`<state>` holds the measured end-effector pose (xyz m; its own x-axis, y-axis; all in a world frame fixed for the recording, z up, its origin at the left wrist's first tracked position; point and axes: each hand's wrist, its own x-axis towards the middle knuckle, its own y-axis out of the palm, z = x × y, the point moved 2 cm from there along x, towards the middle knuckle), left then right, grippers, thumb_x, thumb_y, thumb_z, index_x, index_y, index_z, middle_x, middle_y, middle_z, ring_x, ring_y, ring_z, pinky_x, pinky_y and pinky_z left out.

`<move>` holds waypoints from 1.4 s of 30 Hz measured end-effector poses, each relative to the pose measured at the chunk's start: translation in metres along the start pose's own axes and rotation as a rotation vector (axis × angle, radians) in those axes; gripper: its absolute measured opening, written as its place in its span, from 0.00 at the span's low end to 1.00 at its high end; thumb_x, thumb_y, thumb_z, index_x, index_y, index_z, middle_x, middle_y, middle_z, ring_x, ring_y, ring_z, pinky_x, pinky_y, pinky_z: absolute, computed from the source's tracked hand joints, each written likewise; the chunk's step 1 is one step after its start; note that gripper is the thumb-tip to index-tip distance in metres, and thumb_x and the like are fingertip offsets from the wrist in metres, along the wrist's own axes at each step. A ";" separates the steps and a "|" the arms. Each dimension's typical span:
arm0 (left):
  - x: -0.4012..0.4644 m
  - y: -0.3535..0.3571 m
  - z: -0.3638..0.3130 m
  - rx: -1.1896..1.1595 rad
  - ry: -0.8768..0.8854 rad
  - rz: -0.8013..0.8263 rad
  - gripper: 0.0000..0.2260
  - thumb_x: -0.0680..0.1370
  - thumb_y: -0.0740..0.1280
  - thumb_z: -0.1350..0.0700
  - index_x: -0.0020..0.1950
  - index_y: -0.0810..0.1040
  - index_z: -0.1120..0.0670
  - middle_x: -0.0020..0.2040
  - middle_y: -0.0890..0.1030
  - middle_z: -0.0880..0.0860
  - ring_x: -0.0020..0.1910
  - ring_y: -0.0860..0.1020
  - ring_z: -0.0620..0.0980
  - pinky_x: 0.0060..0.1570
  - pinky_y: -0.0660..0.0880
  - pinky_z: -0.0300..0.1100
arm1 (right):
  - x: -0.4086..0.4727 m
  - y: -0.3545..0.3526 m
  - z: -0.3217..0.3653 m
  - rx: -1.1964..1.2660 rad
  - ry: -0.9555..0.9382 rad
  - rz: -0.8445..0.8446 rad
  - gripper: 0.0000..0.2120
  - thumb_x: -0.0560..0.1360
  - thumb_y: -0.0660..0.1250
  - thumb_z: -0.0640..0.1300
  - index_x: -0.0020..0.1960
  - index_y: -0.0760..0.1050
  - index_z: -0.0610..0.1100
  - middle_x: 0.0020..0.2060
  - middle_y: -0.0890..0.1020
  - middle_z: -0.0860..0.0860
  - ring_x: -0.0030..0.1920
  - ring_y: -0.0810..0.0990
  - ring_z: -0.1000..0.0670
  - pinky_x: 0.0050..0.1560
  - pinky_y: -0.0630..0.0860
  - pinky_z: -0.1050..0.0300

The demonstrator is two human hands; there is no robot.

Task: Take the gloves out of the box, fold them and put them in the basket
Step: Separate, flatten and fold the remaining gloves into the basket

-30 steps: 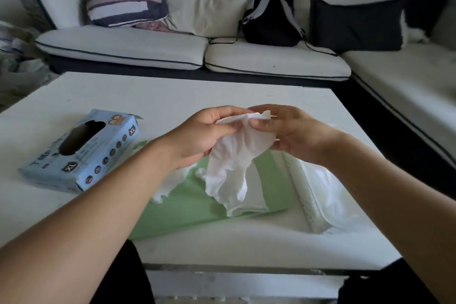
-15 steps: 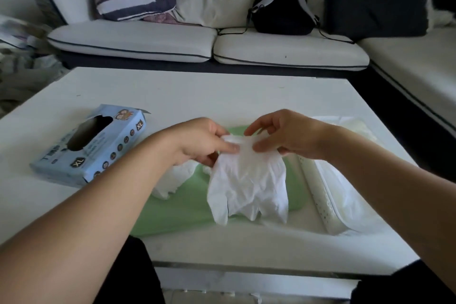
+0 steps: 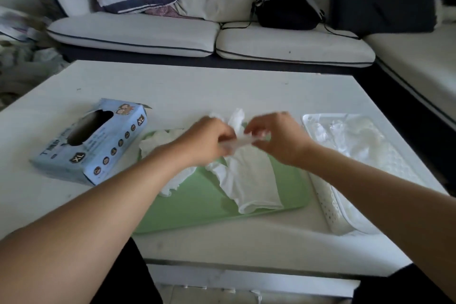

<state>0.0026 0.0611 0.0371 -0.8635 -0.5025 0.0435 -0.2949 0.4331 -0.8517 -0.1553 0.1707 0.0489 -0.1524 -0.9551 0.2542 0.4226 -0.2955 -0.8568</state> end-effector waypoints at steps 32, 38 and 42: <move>-0.008 0.045 0.026 0.057 -0.396 0.126 0.26 0.78 0.72 0.50 0.73 0.70 0.54 0.63 0.77 0.53 0.58 0.77 0.53 0.54 0.74 0.45 | -0.001 0.033 -0.032 0.165 0.316 0.266 0.07 0.72 0.76 0.47 0.47 0.85 0.46 0.40 0.85 0.52 0.40 0.83 0.54 0.44 0.81 0.58; 0.000 0.056 0.030 -0.257 -0.500 -0.042 0.26 0.77 0.74 0.54 0.73 0.69 0.53 0.57 0.78 0.51 0.54 0.78 0.52 0.55 0.77 0.45 | 0.012 0.065 -0.029 0.261 0.401 0.261 0.24 0.71 0.78 0.43 0.66 0.78 0.47 0.57 0.81 0.54 0.49 0.79 0.55 0.48 0.74 0.62; 0.000 0.050 0.030 -0.279 -0.572 -0.046 0.17 0.79 0.68 0.58 0.67 0.73 0.52 0.53 0.77 0.50 0.54 0.78 0.53 0.52 0.76 0.44 | 0.014 0.069 -0.022 0.225 0.277 0.366 0.27 0.74 0.73 0.39 0.71 0.74 0.55 0.55 0.78 0.62 0.49 0.77 0.55 0.42 0.70 0.69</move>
<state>0.0005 0.0603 -0.0210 -0.5148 -0.8120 -0.2748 -0.4884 0.5413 -0.6844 -0.1479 0.1375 -0.0160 -0.1768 -0.9639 -0.1990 0.6700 0.0303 -0.7417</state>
